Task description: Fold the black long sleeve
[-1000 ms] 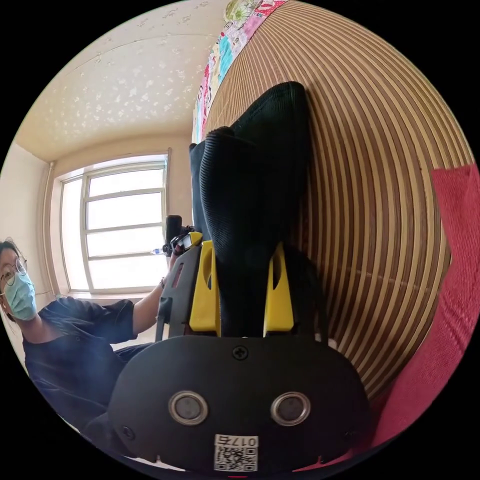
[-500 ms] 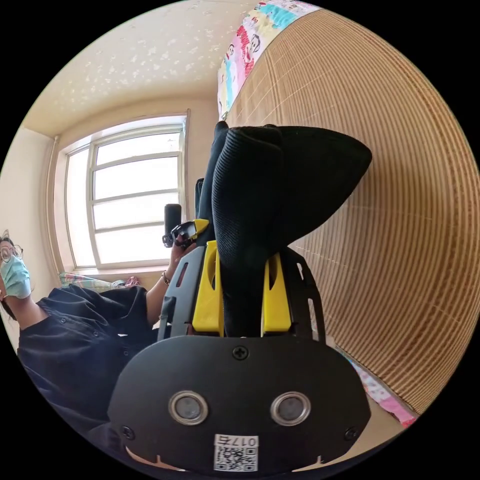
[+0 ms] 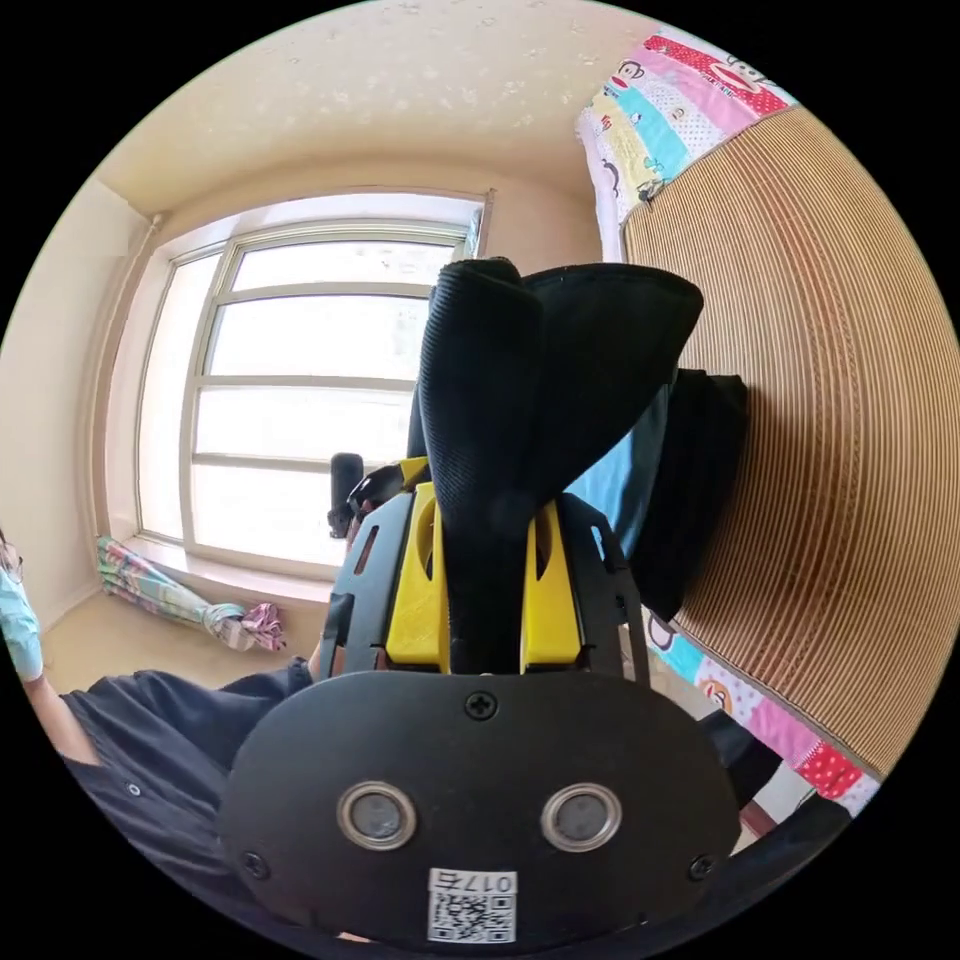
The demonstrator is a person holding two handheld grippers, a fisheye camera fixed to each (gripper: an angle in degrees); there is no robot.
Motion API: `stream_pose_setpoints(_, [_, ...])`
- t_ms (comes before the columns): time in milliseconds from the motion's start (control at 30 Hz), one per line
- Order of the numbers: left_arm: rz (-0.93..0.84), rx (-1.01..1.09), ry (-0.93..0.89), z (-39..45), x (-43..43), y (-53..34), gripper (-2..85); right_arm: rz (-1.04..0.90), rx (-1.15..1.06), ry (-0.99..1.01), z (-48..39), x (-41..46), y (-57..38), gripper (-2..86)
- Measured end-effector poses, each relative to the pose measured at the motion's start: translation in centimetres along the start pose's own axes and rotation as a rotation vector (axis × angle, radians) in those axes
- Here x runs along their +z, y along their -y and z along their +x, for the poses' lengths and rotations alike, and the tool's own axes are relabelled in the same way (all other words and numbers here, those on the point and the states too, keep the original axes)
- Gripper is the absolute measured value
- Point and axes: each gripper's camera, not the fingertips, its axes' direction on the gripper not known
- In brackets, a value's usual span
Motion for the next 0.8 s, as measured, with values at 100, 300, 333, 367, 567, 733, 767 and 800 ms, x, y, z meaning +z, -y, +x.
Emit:
stream_pose_setpoints(100, [-0.036, -0.056, 0.042, -5.8, 3.2, 0.6, 13.7, -0.004, 0.075, -0.154, 0.7, 7.4, 2.1, 11.8])
stream_pose_setpoints(300, [0.02, -0.205, 0.119, -11.7, 10.5, -4.8, 16.4, -0.053, 0.042, -0.39, -0.2, 13.3, 2.5, 13.6])
stream_pose_setpoints(333, [0.07, -0.201, 0.121, -11.1, 10.6, -6.4, 16.3, -0.047, 0.021, -0.413, -1.0, 13.1, 2.3, 13.7])
stream_pose_setpoints(367, [0.093, -0.205, 0.137, -10.8, 10.6, -7.3, 16.2, -0.044, -0.014, -0.452, -2.6, 12.7, 1.9, 13.5])
stream_pose_setpoints(567, [0.267, -0.23, 0.252, -7.0, 9.8, -16.5, 13.6, -0.042, -0.082, -0.581, -8.2, 6.3, 1.0, 11.3])
stream_pose_setpoints(733, [0.349, -0.023, 0.489, 3.0, 12.1, -22.1, 10.1, 0.063, -0.099, -0.744, -14.7, -2.9, -0.1, 8.5])
stream_pose_setpoints(767, [0.363, 0.006, 0.505, 4.3, 12.7, -22.4, 9.9, 0.103, -0.115, -0.798, -16.8, -5.0, -0.6, 8.1])
stream_pose_setpoints(800, [0.397, 0.066, 0.528, 6.9, 13.9, -23.0, 9.6, 0.142, -0.148, -0.85, -19.1, -6.9, -1.1, 7.7])
